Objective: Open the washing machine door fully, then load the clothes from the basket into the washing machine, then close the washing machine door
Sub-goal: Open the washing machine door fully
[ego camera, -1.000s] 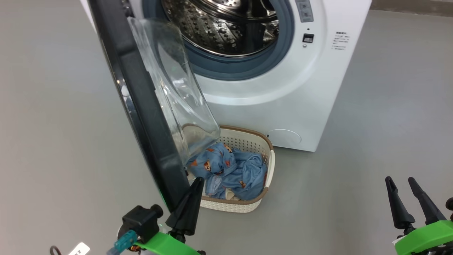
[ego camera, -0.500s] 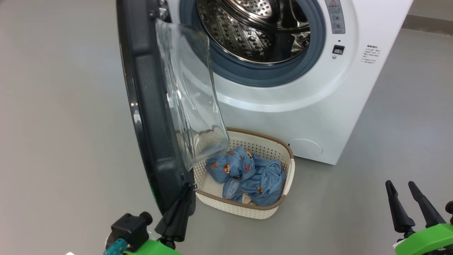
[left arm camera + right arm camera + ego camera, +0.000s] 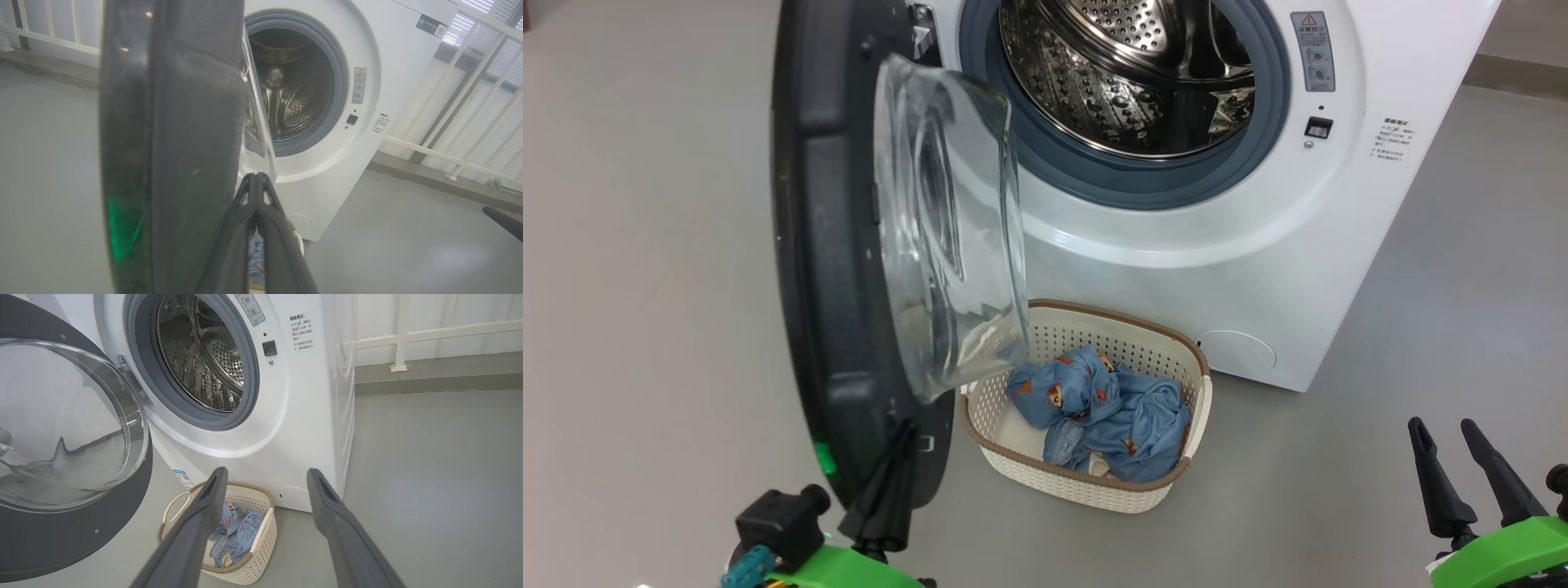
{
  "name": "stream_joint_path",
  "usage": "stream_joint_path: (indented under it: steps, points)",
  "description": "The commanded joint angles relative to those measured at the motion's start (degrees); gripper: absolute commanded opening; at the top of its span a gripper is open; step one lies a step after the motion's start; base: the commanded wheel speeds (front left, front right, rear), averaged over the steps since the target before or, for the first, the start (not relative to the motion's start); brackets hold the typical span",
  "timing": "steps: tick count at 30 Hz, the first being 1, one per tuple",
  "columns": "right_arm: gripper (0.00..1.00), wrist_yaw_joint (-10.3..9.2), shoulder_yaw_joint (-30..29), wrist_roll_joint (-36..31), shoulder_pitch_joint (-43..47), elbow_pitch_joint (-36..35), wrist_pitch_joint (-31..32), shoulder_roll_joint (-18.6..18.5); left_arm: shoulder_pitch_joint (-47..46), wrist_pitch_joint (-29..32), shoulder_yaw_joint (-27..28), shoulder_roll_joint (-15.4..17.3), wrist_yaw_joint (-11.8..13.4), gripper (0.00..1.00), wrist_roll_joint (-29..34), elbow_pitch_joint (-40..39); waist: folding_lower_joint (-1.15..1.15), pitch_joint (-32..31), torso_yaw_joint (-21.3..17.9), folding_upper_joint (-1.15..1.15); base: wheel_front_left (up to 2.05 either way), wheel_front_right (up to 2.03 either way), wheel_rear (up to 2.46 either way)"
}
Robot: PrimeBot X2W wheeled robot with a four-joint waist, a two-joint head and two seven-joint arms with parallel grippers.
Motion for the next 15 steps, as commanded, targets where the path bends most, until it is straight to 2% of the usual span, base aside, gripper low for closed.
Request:
stream_joint_path:
  steps: [1, 15]
  points:
    - [1.0, 0.13, 1.4, 0.5, 0.6, -1.4, -0.8, -1.0, -2.2, -0.1, 3.7, 2.0, 1.4, 0.0, -0.6, -0.1, 0.0, 0.1, -0.1, 0.0, 0.0, 0.0, 0.0]
    - [1.0, 0.13, 1.1, 0.4, 0.3, -1.3, -0.8, -0.6, -4.8, -0.7, 10.4, 5.5, 4.6, 0.0, -1.6, 3.0, 0.0, 1.1, -0.6, 0.0, 0.0, 0.0, 0.0]
